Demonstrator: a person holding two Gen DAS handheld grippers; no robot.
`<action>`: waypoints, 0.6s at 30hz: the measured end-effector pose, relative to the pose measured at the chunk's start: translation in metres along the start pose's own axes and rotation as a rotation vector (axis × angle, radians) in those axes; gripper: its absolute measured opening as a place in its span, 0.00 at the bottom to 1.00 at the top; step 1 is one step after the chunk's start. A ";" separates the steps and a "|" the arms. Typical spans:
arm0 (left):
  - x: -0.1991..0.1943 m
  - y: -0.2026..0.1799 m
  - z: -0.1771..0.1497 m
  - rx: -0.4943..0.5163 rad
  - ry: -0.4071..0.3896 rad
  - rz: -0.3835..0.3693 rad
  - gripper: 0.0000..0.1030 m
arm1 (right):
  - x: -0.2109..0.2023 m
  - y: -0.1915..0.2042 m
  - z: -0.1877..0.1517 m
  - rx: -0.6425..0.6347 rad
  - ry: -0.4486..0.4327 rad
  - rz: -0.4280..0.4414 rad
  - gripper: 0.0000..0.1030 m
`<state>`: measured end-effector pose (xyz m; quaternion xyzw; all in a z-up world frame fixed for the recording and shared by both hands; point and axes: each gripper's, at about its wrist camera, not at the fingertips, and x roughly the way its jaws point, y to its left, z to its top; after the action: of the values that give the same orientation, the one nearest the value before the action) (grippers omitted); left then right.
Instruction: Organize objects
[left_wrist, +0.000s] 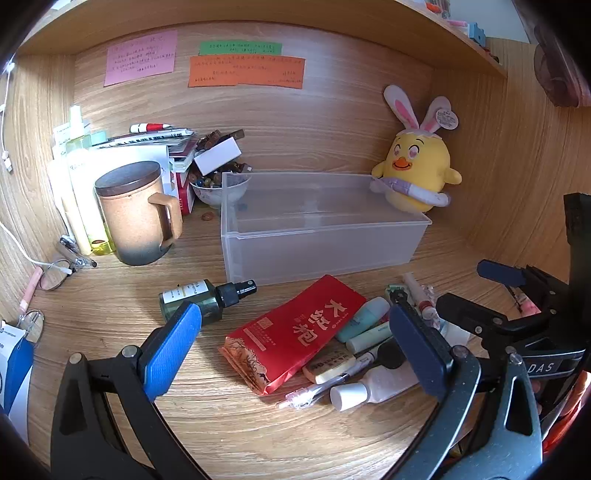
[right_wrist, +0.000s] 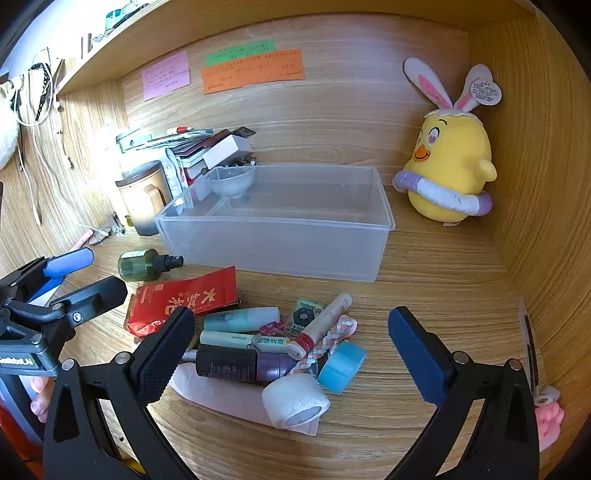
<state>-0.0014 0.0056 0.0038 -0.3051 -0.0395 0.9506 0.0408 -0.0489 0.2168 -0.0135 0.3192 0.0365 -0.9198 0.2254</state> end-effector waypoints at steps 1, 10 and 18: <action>0.001 0.000 -0.001 -0.002 0.002 -0.003 1.00 | 0.000 0.000 0.000 0.000 0.000 0.000 1.00; 0.004 -0.002 -0.001 -0.001 0.018 0.006 1.00 | 0.003 -0.001 -0.001 0.013 0.007 0.011 1.00; 0.006 0.000 -0.001 -0.006 0.021 0.007 1.00 | 0.004 0.001 0.000 0.010 0.011 0.013 1.00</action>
<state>-0.0060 0.0061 -0.0001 -0.3153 -0.0411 0.9474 0.0370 -0.0514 0.2144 -0.0154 0.3255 0.0307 -0.9167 0.2297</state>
